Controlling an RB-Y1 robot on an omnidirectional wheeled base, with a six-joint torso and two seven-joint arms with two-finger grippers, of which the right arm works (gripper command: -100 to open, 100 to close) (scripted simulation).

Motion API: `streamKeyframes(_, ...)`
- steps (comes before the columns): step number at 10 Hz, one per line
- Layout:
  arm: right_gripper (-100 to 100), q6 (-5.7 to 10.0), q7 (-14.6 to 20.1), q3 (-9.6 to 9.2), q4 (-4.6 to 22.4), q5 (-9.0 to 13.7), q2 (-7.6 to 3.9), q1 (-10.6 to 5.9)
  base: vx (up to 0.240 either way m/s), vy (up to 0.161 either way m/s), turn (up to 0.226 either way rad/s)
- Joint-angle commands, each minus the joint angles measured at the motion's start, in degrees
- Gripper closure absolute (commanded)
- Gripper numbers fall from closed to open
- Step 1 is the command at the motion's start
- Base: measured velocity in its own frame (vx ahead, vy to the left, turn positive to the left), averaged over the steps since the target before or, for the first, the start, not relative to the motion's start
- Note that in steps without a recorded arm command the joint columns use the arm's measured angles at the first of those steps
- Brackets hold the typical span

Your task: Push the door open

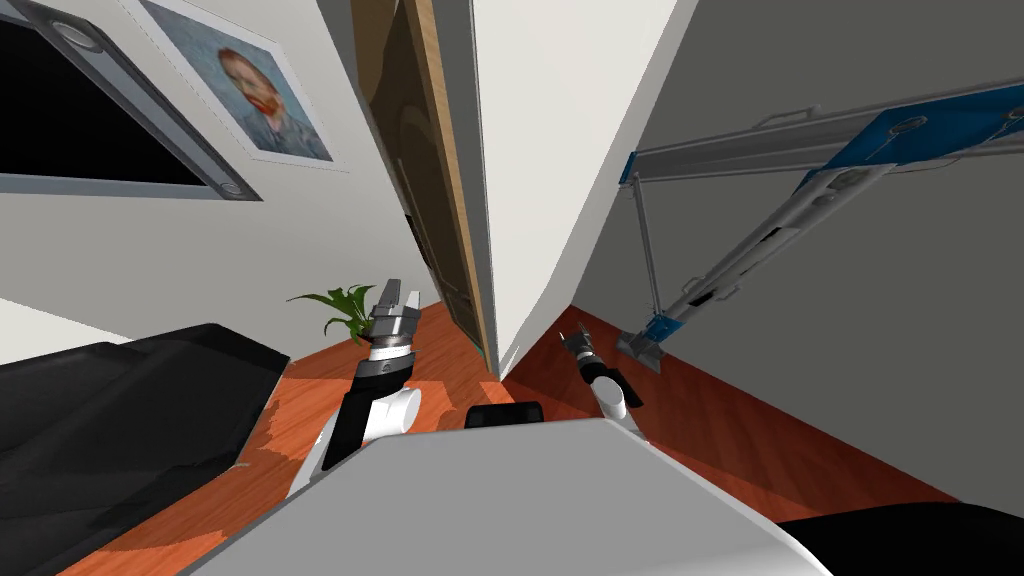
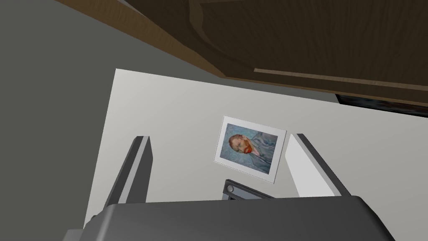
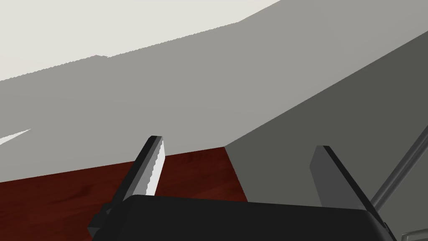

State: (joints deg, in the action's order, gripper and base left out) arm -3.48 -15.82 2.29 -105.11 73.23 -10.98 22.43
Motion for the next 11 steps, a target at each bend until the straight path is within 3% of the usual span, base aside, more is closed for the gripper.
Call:
streamKeyframes(1,-100,-1.04,-0.47,0.05,0.84,2.48,-0.19,-0.26,0.001,0.126,-0.176)
streamKeyframes(4,-100,-2.59,-1.26,-0.11,2.15,6.69,-0.55,-0.62,0.022,0.148,-0.265)
streamKeyframes(6,-100,-3.36,-1.65,-0.20,2.81,8.80,-0.73,-0.80,0.015,0.106,-0.123)
streamKeyframes(7,-100,-4.14,-2.05,-0.28,3.48,10.91,-0.91,-0.98,0.009,0.113,-0.241)
streamKeyframes(8,-100,-4.14,-2.05,-0.28,3.48,10.91,-0.91,-0.98,0.016,0.101,-0.117)
streamKeyframes(11,-100,-5.30,-2.64,-0.40,4.47,14.08,-1.18,-1.26,0.012,0.084,-0.129)
